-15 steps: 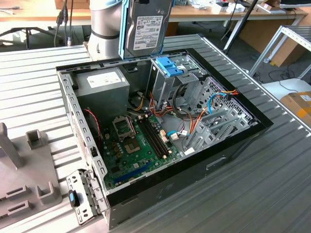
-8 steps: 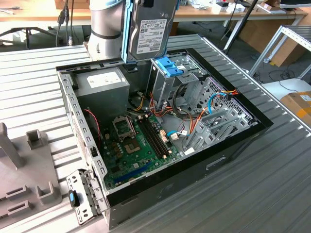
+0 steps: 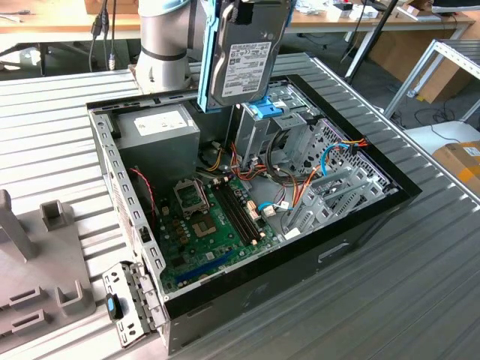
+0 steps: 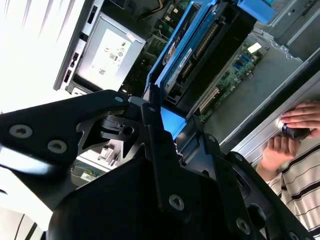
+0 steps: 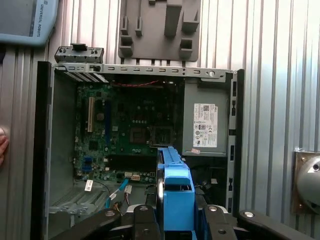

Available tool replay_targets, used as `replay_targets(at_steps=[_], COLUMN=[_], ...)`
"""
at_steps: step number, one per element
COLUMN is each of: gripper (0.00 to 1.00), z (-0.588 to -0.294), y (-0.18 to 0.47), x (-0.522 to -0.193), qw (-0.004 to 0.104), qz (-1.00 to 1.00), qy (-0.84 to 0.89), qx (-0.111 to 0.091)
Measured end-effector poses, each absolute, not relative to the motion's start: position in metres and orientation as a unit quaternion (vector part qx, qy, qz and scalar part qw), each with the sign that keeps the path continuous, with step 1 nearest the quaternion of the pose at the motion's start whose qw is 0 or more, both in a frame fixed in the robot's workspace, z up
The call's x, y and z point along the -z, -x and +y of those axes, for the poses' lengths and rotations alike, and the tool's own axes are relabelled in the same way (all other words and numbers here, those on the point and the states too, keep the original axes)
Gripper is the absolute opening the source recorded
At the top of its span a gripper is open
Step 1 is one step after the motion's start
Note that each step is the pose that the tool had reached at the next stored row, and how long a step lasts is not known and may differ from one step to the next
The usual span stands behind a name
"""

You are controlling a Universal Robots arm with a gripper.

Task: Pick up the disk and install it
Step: 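Pick up the disk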

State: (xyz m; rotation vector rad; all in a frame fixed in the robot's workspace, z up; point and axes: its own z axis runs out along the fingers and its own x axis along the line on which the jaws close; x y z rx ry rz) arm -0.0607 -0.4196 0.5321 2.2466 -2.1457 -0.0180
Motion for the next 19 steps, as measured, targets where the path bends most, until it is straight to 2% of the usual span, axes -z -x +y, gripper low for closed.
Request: replay_targets(at_steps=[8,19], gripper=[0.36,0.36], z=[-0.463,-0.508], y=[0.060,0.059], x=[-0.532,-0.532], qw=[0.017,0.017], qz=[-0.691,-0.691], qy=[-0.723,-0.723], qx=[0.006,0.006])
